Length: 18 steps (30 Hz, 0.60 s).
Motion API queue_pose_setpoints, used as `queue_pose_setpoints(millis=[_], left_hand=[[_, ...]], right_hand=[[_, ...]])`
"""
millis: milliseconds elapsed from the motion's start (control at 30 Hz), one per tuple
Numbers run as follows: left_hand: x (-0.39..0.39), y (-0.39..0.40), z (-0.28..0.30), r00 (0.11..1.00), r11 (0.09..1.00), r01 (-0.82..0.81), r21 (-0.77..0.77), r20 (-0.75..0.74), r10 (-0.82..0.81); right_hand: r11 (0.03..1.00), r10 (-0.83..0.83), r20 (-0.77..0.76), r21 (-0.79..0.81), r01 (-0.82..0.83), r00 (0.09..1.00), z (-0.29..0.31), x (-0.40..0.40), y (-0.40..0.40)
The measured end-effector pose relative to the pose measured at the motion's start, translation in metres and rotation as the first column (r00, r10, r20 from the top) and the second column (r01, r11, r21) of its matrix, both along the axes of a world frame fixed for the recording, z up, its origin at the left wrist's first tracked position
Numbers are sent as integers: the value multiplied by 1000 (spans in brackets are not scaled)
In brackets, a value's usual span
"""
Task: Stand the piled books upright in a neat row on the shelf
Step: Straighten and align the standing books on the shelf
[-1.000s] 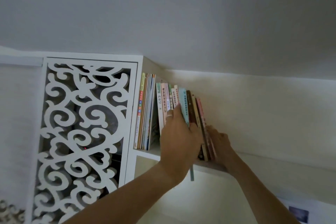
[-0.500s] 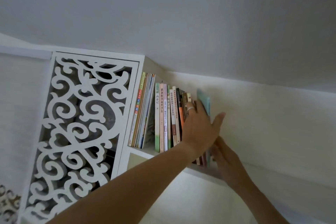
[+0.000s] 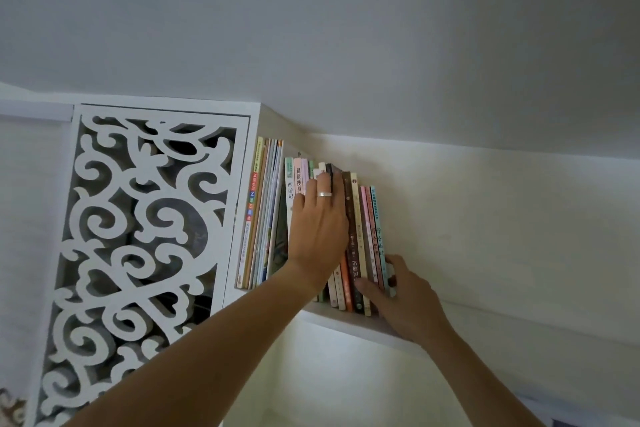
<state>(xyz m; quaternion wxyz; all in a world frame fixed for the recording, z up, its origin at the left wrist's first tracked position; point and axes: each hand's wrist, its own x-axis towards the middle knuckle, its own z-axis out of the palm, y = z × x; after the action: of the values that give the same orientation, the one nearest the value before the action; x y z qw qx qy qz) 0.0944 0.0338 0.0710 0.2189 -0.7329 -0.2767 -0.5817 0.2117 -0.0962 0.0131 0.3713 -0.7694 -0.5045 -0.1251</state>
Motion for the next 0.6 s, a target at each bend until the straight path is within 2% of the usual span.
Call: queue_pose_setpoints(millis=[133,300,467,533,600], left_hand=[[-4,2,5,998,998,61,-25,-1,-61],[-7,-1,8,997,994,72,83,-46,-68],[5,-5,-2,959,952,281,-124,62,-276],[8,-2,-7,956,949,291,-121,81,-282],[5,2,-4,973,970,230,-84,23,-229]], right_hand=[[1000,11,-47,25,-10,999,-1,2,6],[999,-3,-43,44,5,999,-8,8,19],[997,-33,-13,63,34,999,-10,5,17],[997,-39,-7,72,40,999,-13,5,17],[995,-64,27,76,62,998,-15,5,19]])
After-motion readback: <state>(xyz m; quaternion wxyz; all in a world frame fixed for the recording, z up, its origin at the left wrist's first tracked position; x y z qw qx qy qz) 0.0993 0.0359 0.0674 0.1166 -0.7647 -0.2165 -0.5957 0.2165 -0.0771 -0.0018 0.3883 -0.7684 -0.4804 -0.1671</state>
